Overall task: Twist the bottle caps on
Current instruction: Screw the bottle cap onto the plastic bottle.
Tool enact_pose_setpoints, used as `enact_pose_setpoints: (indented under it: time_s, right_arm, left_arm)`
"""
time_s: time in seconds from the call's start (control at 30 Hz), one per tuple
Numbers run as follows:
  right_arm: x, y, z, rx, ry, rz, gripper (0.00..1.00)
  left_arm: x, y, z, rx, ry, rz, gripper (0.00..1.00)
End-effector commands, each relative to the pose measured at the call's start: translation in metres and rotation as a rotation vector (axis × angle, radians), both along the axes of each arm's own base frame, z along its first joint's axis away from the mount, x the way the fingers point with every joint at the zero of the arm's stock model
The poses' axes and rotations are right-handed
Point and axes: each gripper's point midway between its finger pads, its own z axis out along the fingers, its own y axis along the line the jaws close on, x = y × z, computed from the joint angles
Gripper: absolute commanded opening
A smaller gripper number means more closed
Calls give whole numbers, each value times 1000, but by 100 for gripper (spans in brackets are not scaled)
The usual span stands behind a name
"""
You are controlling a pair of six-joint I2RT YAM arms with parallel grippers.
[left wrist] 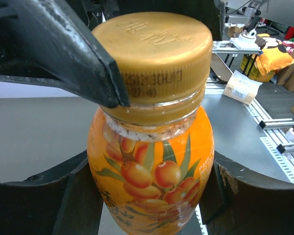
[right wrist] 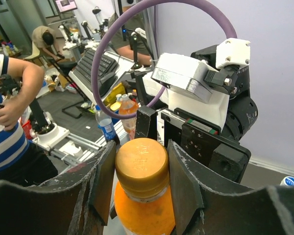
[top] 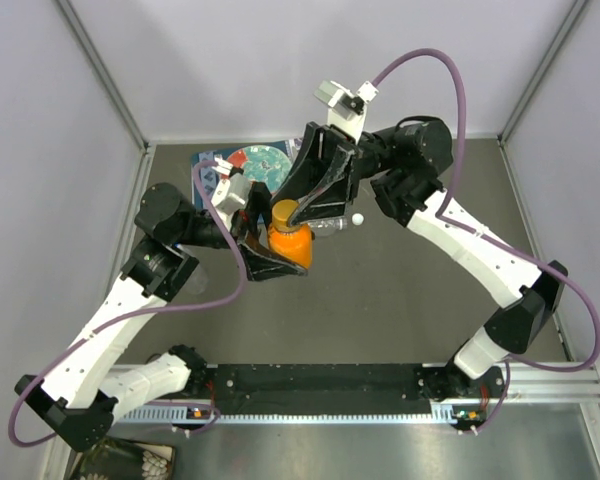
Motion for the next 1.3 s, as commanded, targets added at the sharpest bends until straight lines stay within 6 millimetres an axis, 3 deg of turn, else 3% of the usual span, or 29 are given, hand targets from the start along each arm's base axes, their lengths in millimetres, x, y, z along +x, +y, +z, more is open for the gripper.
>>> enact_pose_setpoints:
  time_s: [0.0, 0.17, 0.2, 0.4, 0.67, 0.9, 1.0, 1.03, 1.1, 1.13, 1.2, 1.27]
  right_arm:
    - [-23, -14, 8, 17, -64, 38, 42]
    - [-16, -10, -1, -30, -44, -24, 26]
    - [-8, -4, -15, -81, -31, -63, 24]
    - [20, 7, -36, -162, -4, -263, 11]
    - [66, 21, -68, -297, 81, -567, 8]
    - [97, 43, -89, -378, 130, -850, 0]
    - [102, 58, -94, -404, 134, -916, 4]
    - [100, 63, -87, -392, 135, -926, 9]
    - [109, 70, -92, -416, 148, -965, 16]
    - [109, 71, -80, -391, 146, -973, 29]
    - [111, 69, -70, -368, 134, -993, 36]
    - [114, 61, -48, -313, 116, -1025, 55]
  left_arm:
    - [19, 2, 18, -53, -34, 119, 0]
    - [43, 6, 30, -84, -41, 255, 0]
    - [54, 8, 34, -95, -45, 320, 0]
    - [101, 26, 54, -130, -82, 601, 0]
    - [155, 65, 49, -84, -64, 971, 0]
    - [178, 95, 44, -65, -65, 1181, 0]
    - [181, 100, 42, -55, -71, 1211, 0]
    - [184, 105, 41, -56, -67, 1243, 0]
    - [183, 107, 41, -54, -71, 1251, 0]
    - [183, 107, 40, -52, -72, 1253, 0]
    - [182, 108, 37, -47, -70, 1253, 0]
    - [179, 109, 36, -50, -72, 1252, 0]
